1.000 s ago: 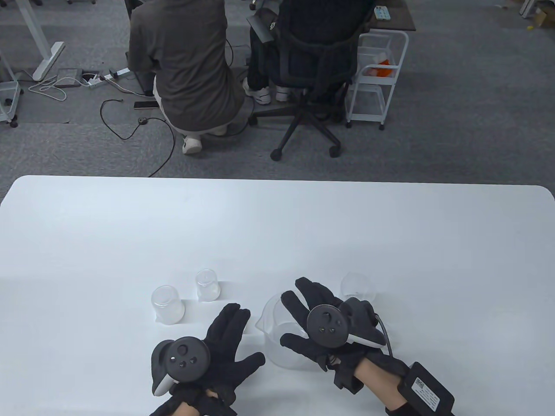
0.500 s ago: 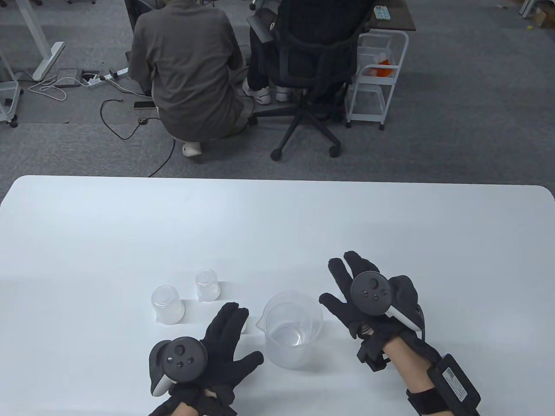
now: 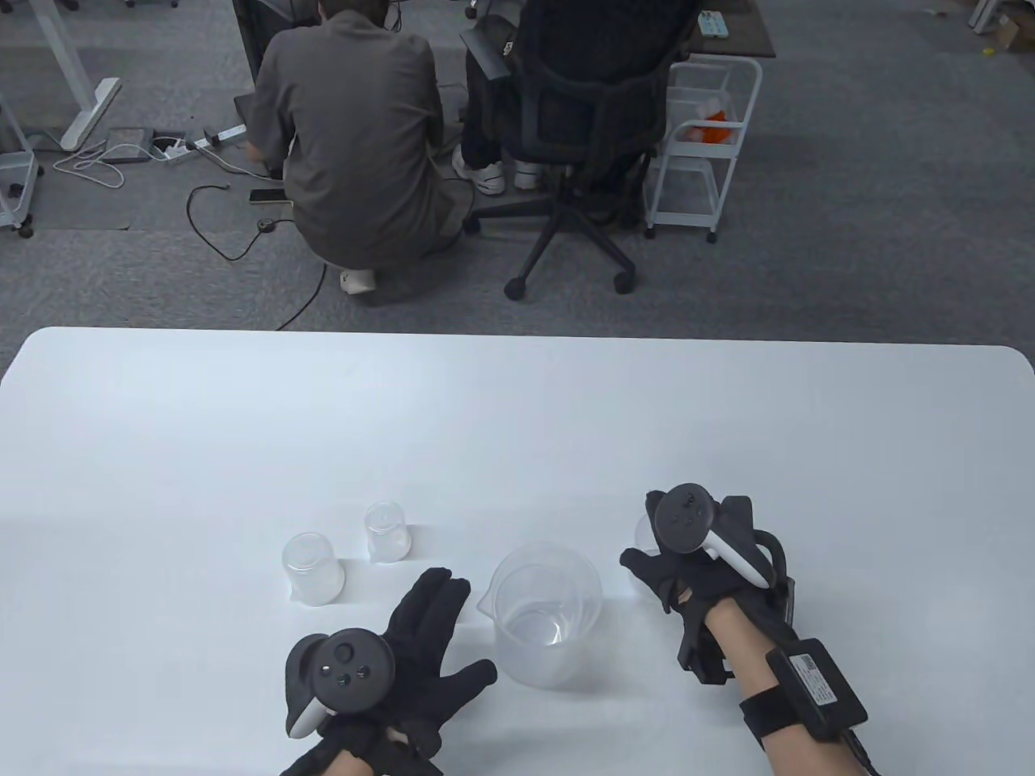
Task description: Nest plastic beakers
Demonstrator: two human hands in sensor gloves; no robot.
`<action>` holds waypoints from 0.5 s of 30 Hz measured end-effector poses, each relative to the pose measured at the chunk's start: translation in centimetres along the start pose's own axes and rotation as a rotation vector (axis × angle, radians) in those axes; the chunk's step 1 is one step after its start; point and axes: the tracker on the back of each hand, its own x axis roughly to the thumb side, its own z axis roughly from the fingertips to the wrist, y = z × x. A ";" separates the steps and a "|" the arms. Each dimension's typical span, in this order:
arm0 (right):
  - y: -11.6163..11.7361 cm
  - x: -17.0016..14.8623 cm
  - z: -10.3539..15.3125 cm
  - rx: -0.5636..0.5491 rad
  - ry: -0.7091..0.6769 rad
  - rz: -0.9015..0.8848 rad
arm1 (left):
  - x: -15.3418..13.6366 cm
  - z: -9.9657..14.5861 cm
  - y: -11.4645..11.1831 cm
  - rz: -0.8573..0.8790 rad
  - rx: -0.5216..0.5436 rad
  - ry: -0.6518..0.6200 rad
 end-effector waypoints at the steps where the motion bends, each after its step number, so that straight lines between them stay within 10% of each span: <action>1: 0.2 0.1 -0.2 0.011 0.006 0.009 | 0.0 0.0 0.0 -0.003 0.000 -0.001; 15: 0.9 0.7 -0.9 -0.031 0.045 0.142 | 0.2 -0.1 -0.4 -0.021 -0.012 -0.015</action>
